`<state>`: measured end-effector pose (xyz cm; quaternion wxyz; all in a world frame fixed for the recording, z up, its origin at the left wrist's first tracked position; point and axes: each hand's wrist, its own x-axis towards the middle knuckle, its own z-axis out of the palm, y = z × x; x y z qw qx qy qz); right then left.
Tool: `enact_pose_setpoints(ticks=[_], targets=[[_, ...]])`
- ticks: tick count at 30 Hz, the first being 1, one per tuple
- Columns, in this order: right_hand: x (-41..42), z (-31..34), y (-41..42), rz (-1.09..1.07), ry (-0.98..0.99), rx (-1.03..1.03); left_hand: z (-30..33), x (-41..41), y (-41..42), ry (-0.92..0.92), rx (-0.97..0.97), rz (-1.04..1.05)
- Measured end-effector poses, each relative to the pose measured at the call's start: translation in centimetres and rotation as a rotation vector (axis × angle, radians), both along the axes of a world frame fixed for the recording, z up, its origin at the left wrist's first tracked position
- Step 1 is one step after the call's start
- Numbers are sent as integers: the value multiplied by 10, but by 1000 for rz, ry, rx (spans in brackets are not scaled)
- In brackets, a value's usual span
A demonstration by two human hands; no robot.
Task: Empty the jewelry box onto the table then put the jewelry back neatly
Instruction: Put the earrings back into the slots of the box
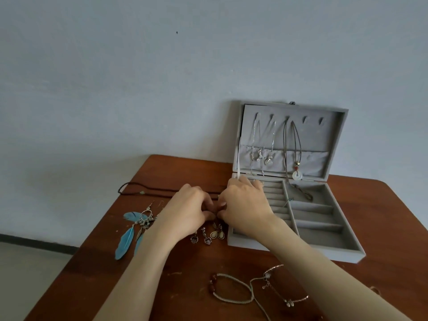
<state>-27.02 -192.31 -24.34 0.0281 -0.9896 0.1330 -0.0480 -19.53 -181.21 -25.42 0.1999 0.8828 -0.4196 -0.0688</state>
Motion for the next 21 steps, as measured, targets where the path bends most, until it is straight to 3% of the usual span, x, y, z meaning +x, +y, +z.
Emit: enact_pose_setpoints(ticks=[4,10,15,21], targets=[[-4,-3,-1,10,-48,19,4,5,6,89,-98,44],[-27,15,-42,-49,-298,418,16,-5,0,198,-322,20],[-42,18,-107,-139,-204,403,19,-21,-34,200,-422,-31],[-43,14,-133,-121,-26,373,23,-32,-93,183,-410,-25]])
